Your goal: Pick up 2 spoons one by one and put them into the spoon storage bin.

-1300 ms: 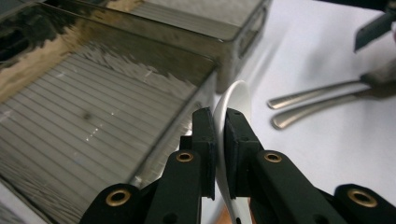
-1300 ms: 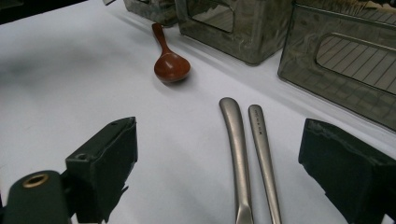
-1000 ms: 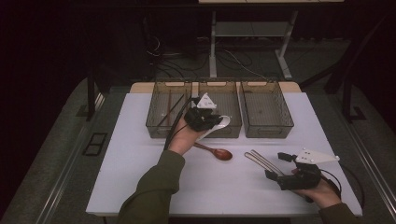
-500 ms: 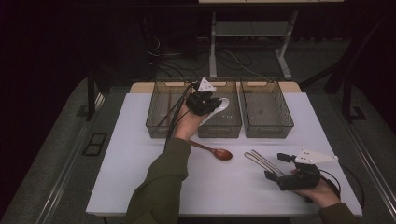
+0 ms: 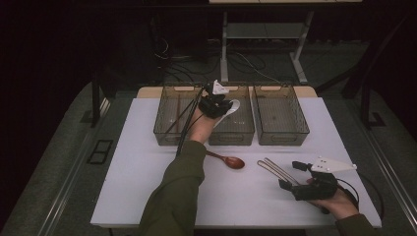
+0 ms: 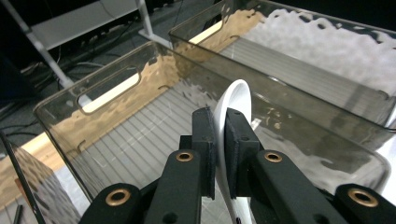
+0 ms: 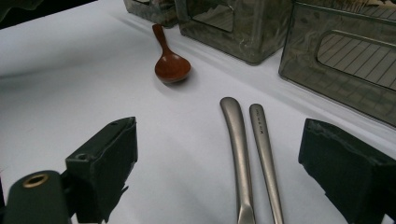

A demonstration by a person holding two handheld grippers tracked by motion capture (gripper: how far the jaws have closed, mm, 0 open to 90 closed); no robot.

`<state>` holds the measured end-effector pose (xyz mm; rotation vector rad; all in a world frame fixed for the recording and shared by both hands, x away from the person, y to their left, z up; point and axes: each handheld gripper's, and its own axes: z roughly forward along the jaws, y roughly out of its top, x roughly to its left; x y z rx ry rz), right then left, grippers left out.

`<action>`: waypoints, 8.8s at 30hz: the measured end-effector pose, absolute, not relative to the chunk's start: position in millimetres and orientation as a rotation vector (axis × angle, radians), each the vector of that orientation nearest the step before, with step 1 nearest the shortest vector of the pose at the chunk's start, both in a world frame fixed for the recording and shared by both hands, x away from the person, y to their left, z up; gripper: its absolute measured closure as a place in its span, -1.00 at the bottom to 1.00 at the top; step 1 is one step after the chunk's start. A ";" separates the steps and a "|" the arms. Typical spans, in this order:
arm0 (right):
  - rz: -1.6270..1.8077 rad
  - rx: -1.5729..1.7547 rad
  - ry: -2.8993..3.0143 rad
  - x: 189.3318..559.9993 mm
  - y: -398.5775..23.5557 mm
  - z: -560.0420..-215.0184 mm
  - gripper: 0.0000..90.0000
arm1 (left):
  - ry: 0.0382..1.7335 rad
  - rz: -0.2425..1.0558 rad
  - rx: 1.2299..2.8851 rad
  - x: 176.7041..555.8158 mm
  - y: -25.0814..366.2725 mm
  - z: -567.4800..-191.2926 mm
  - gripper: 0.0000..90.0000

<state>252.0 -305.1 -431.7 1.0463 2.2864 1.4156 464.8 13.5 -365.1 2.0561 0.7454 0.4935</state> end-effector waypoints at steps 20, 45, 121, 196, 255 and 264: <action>1.416 1.043 2.289 252.3 -305.3 -431.6 -0.74 | 0.745 0.462 2.138 461.6 -0.5 -378.0 0.43; 1.408 1.044 2.284 253.0 -305.9 -431.7 -0.74 | 0.573 0.285 2.181 374.3 35.0 -380.0 0.98; 1.385 1.035 2.284 251.1 -304.4 -431.2 -0.74 | 0.685 0.106 2.162 354.0 53.6 -425.9 0.25; 1.375 1.027 2.291 250.4 -305.2 -431.6 -0.74 | 0.495 0.136 2.363 345.0 10.4 -438.9 0.79; 1.407 1.040 2.282 249.9 -304.9 -430.6 -0.74 | 0.654 0.301 2.180 440.5 7.6 -347.8 0.79; 1.408 1.031 2.285 250.4 -305.2 -431.0 -0.74 | 0.706 0.309 2.124 469.6 -6.8 -342.0 0.78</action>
